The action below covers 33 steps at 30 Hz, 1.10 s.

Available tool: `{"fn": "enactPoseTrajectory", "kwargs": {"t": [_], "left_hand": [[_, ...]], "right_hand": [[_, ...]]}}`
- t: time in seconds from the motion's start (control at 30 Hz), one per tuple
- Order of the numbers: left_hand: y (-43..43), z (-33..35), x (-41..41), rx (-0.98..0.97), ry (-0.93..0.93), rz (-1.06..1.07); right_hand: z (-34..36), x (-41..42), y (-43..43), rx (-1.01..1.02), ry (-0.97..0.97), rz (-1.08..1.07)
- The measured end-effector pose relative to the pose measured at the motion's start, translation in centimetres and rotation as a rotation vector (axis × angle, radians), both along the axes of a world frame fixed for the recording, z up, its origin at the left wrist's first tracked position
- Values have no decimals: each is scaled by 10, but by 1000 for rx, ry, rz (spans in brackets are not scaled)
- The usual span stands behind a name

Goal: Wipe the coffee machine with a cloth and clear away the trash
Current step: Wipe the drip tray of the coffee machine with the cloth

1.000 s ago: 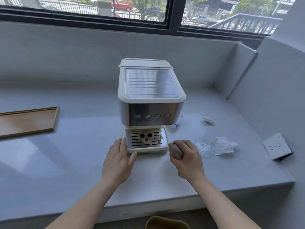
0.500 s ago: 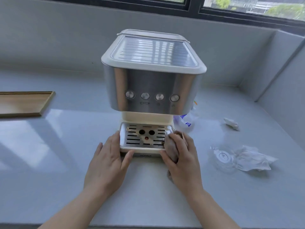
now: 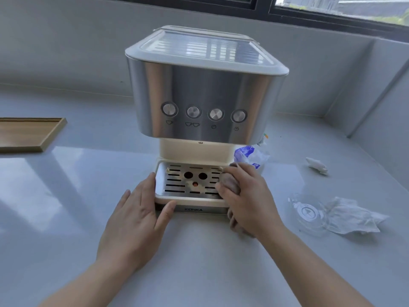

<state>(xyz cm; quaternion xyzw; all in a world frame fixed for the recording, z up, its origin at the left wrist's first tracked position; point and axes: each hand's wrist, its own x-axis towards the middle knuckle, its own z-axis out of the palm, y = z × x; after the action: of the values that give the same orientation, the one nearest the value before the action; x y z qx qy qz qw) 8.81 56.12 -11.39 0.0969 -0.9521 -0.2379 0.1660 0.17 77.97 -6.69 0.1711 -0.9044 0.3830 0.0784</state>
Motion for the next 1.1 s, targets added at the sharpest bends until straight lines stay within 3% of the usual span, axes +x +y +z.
{"fn": "enactPoseTrajectory", "kwargs": {"t": [0.17,0.37,0.53,0.7,0.8,0.9,1.0,1.1], "left_hand": [[1,1,0,-4,-5,-9],[0,2,0,-6,-10,-9],[1,2,-1,-3,-7,-13],[1,3,0,1,-9,-11],[0,2,0,-4,-9,-14],[1,2,-1,-10,-8,-18],[1,3,0,-5,-11,-19],[1,3,0,-10,-15,-18]], "right_hand": [[10,1,12,1,-20,100],[20,-36,-11,310,-19,-6],[14,-20,16,248,29,149],[24,-36,-15,579,210,64],[13,-6,-1,438,325,218],[14,-4,18,301,205,113],[14,-20,4,407,153,-29],[10,-3,-7,442,266,78]]}}
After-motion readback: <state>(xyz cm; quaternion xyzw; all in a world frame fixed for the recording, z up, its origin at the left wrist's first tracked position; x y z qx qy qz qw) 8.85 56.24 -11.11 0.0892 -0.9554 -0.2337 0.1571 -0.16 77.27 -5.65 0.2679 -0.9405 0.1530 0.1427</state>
